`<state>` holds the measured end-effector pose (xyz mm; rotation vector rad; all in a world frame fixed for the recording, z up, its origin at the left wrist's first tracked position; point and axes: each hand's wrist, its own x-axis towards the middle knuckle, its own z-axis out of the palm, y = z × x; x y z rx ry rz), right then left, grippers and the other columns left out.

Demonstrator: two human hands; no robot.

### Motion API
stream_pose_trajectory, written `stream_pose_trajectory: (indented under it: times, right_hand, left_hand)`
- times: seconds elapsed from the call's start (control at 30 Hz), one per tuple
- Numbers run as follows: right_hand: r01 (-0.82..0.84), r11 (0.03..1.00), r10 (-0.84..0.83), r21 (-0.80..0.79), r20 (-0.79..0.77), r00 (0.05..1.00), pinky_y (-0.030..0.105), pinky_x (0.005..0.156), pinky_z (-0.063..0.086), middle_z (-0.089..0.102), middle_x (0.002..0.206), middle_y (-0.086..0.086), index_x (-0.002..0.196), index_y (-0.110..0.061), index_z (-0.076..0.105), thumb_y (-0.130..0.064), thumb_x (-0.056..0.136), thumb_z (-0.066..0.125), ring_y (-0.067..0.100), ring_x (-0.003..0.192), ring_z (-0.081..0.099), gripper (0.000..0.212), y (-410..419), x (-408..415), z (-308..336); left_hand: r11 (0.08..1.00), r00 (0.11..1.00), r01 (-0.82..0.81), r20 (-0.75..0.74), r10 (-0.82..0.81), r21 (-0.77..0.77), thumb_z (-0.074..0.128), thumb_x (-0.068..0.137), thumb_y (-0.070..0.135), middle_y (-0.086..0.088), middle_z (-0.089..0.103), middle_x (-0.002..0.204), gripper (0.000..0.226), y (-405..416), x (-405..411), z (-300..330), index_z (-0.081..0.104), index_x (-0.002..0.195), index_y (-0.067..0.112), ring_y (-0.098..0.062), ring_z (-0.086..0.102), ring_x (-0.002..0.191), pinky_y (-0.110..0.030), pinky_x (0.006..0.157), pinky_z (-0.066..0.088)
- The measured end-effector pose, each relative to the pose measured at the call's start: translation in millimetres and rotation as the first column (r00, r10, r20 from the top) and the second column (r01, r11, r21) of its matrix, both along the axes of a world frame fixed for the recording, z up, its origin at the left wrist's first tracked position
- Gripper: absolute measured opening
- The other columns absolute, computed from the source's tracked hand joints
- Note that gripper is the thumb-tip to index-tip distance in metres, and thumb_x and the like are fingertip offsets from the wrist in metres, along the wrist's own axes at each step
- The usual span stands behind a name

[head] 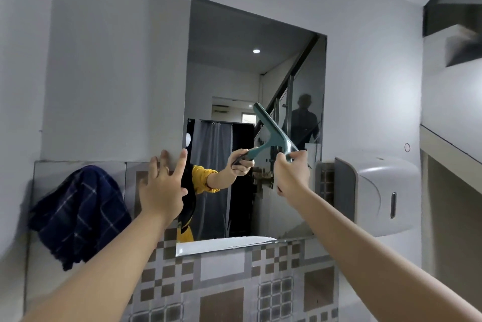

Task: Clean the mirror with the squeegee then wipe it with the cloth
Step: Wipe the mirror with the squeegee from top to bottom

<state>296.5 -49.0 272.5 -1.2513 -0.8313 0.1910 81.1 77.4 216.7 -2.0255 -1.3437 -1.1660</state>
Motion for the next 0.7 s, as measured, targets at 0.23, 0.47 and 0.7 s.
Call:
stream_pose_trajectory:
  times: [0.23, 0.47, 0.7]
  right_hand:
    - [-0.047, 0.993, 0.066, 0.11, -0.174, 0.983, 0.036, 0.06, 0.053, 0.061, 0.089, 0.012, 0.101, -0.019, 0.035, -0.024, 0.093, 0.044, 0.025, 0.068, 0.06, 0.013, 24.7, -81.9, 6.9]
    - [-0.06, 0.987, 0.085, 0.148, -0.169, 0.982, 0.042, 0.069, 0.058, 0.057, 0.081, 0.006, 0.105, -0.019, 0.034, -0.025, 0.095, 0.044, 0.018, 0.067, 0.058, 0.015, 33.9, -135.2, 2.6]
    - [-0.068, 0.982, 0.062, 0.174, 0.042, 0.997, 0.025, 0.05, 0.046, 0.055, 0.072, -0.004, 0.104, -0.017, 0.039, -0.022, 0.097, 0.047, 0.011, 0.058, 0.057, 0.012, 32.2, -152.2, -23.4]
  left_hand:
    - [1.0, 0.998, 0.022, -0.066, -0.021, 0.014, 0.07, 0.076, 0.042, -0.015, 0.01, 0.156, 0.101, 4.3, -10.8, -6.4, -0.001, 0.146, 0.033, -0.038, 0.012, 0.142, -0.057, 0.105, 0.029]
    - [0.995, 0.995, 0.095, -0.036, -0.094, 0.021, 0.074, 0.074, 0.036, -0.015, 0.001, 0.155, 0.102, 8.8, -17.9, -17.0, 0.003, 0.147, 0.032, -0.035, -0.001, 0.14, -0.059, 0.105, 0.026]
    - [0.995, 0.991, 0.095, -0.094, -0.091, 0.041, 0.075, 0.069, 0.046, -0.016, 0.006, 0.156, 0.105, 14.7, -26.1, -24.8, 0.008, 0.148, 0.029, -0.038, 0.008, 0.142, -0.062, 0.099, 0.038]
